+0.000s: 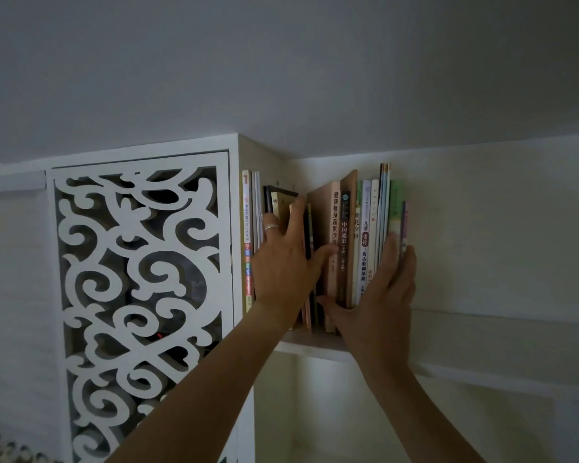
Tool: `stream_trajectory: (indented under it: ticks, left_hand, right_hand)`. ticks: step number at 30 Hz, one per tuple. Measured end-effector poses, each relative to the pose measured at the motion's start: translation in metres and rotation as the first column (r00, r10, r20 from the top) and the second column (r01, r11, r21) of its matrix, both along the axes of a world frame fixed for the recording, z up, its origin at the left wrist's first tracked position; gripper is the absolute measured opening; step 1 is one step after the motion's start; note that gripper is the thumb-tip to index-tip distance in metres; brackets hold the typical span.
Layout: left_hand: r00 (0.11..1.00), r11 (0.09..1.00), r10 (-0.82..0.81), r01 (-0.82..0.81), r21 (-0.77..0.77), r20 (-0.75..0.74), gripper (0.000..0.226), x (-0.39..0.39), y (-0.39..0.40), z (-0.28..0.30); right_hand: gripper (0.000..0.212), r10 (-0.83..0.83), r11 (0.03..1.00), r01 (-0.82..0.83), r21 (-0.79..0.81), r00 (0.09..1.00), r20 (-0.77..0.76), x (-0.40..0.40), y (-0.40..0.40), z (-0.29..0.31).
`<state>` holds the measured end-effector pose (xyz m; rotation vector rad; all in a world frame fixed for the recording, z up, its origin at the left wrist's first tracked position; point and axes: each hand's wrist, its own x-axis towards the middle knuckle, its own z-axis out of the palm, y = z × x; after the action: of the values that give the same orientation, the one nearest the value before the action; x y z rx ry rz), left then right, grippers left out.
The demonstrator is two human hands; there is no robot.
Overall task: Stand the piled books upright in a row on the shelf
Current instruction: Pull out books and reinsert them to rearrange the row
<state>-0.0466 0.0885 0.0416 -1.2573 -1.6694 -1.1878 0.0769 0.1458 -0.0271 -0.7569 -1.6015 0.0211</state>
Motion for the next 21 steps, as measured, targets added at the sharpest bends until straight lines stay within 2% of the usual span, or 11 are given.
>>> stream_trajectory:
  ticks: [4,10,14,21]
  left_hand:
    - [0.999,0.998,-0.024,0.026,0.065,-0.032,0.071,0.002,0.008,-0.008]
    - [0.999,0.997,0.050,-0.049,0.056,-0.020,0.088,0.000,0.016,-0.010]
    - [0.994,0.996,0.092,-0.092,0.005,-0.066,0.086,-0.009,0.015,-0.020]
    - [0.997,0.986,0.026,-0.013,0.166,-0.078,0.070,-0.003,0.015,-0.025]
  right_hand:
    - [0.144,0.006,1.000,-0.006,0.023,1.000,0.027,-0.001,0.001,-0.001]
    - [0.143,-0.002,0.999,-0.001,0.048,0.997,0.073,-0.005,0.002,-0.001]
    - [0.140,-0.017,0.999,0.014,0.048,0.997,0.069,-0.005,0.000,-0.002]
    - [0.140,-0.023,0.999,0.020,0.045,0.997,0.076,-0.003,0.000,-0.002]
